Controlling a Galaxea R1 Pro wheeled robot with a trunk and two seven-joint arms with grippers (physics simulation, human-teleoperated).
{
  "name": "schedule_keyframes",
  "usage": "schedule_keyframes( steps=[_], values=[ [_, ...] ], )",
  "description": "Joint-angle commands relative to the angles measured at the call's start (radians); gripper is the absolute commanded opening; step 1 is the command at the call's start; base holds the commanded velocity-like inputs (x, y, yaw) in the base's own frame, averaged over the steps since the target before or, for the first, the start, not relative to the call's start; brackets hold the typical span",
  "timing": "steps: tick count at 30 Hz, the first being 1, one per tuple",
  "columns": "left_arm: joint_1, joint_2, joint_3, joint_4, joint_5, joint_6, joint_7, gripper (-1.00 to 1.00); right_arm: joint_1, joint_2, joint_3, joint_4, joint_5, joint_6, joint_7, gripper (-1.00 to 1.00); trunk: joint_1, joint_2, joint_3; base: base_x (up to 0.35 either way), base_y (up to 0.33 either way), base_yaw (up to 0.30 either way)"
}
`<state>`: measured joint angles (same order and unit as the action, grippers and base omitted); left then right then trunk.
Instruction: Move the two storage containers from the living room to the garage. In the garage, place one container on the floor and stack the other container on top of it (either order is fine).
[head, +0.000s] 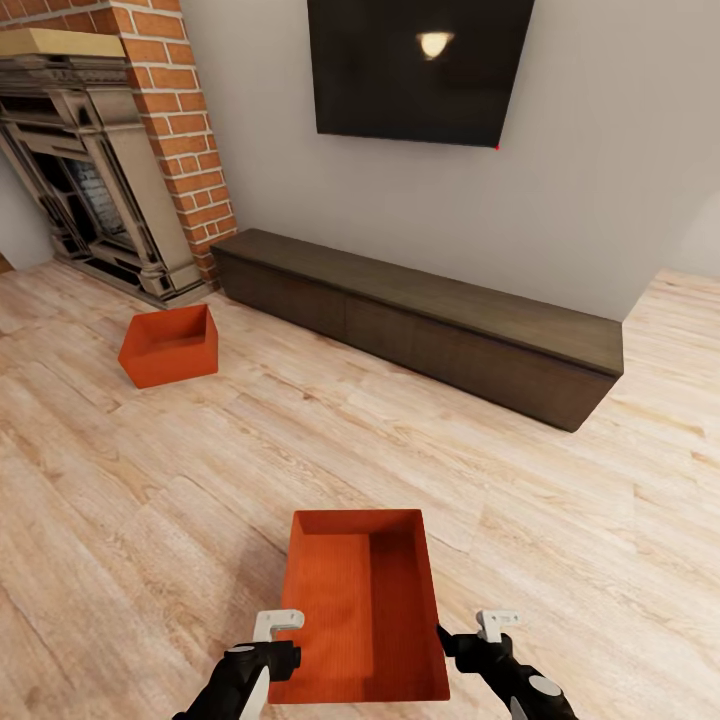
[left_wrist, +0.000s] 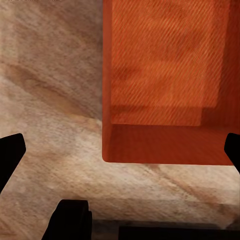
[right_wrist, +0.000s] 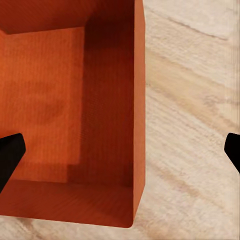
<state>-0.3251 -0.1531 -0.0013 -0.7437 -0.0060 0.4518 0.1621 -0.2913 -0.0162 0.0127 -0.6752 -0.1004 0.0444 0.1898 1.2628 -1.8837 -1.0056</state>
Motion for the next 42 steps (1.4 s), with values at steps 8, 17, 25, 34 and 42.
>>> schedule_keyframes(
  steps=[8,17,25,34,42],
  values=[
    [0.000,0.000,0.000,-0.001,-0.001,0.005,0.004,1.00,0.000,-0.001,0.005,-0.001,-0.007,0.006,-0.003,1.00,0.000,0.000,-0.001,0.000,0.000,0.000],
    [0.000,0.005,0.000,-0.010,-0.002,0.001,0.004,1.00,0.000,-0.001,0.006,-0.001,-0.007,0.006,-0.004,1.00,0.000,0.000,-0.001,0.000,0.000,0.000],
    [0.000,0.012,0.001,-0.039,-0.002,-0.046,0.004,1.00,0.000,-0.001,0.007,-0.001,-0.006,0.006,-0.003,1.00,0.000,0.000,-0.001,0.000,0.000,0.000],
    [0.000,0.008,0.001,-0.055,-0.003,-0.045,0.002,1.00,0.000,-0.001,0.007,-0.001,-0.005,0.006,-0.003,1.00,0.000,0.000,-0.001,0.000,0.000,0.000],
    [0.000,0.006,0.001,-0.055,-0.003,-0.044,0.002,1.00,0.000,-0.001,0.007,-0.001,-0.005,0.006,-0.003,1.00,0.000,0.000,-0.001,0.000,0.000,0.000]
  ],
)
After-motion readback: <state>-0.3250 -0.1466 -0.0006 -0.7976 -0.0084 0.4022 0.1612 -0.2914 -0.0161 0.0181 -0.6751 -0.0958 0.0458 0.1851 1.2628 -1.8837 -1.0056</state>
